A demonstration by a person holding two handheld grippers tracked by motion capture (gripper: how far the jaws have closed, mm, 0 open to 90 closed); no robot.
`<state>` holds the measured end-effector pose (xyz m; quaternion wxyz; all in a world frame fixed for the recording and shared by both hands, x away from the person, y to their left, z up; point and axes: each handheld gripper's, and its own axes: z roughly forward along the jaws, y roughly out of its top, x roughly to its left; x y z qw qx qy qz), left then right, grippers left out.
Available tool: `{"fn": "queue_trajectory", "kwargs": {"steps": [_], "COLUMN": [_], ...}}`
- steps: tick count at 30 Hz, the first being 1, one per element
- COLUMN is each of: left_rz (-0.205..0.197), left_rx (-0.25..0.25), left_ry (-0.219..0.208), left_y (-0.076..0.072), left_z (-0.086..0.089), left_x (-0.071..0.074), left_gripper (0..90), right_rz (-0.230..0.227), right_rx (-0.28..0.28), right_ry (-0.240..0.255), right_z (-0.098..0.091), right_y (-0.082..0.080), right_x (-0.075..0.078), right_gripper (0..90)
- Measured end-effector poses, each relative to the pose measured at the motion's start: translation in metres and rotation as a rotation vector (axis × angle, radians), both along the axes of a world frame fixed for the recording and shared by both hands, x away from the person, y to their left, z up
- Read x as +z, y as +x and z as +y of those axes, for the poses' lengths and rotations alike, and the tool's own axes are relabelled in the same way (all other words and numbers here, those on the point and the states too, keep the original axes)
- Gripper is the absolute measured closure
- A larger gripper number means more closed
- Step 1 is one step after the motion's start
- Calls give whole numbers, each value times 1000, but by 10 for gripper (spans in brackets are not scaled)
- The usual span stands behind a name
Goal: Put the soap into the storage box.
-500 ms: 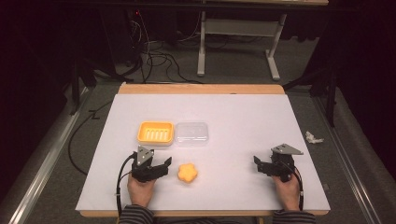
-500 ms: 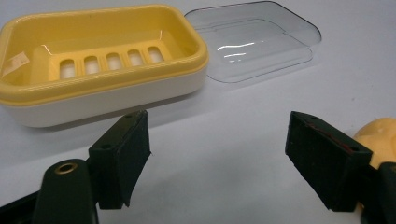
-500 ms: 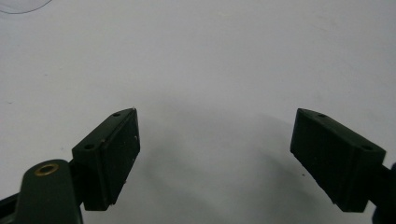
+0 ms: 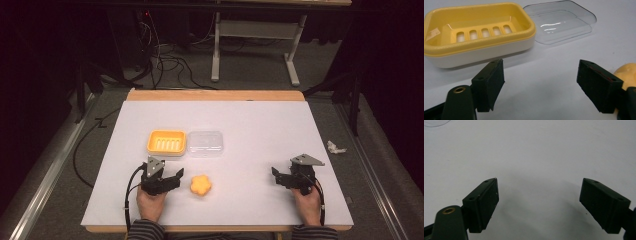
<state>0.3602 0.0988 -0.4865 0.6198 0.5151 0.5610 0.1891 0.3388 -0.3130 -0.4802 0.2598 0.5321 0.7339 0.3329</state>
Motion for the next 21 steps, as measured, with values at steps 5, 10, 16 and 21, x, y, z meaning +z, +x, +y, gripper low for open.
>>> {"fn": "queue_trajectory", "kwargs": {"steps": [5,10,16,21], "left_rz": [-16,-19,-18,-16], "left_rx": [5,22,34,42], "left_ry": [-4,-33,-38,-39], "left_y": [-2,-2,-2,-2], "left_z": [0,4,4,5], "left_x": [1,2,3,3], "left_gripper": [220,224,207,202], "right_rz": [1,1,-1,0], "right_rx": [-4,-6,-7,-2], "right_ry": [2,7,13,11], "right_z": [0,-1,-1,-1], "right_y": [0,0,1,0], "right_x": [0,0,0,0], "right_gripper": [159,158,157,157]}}
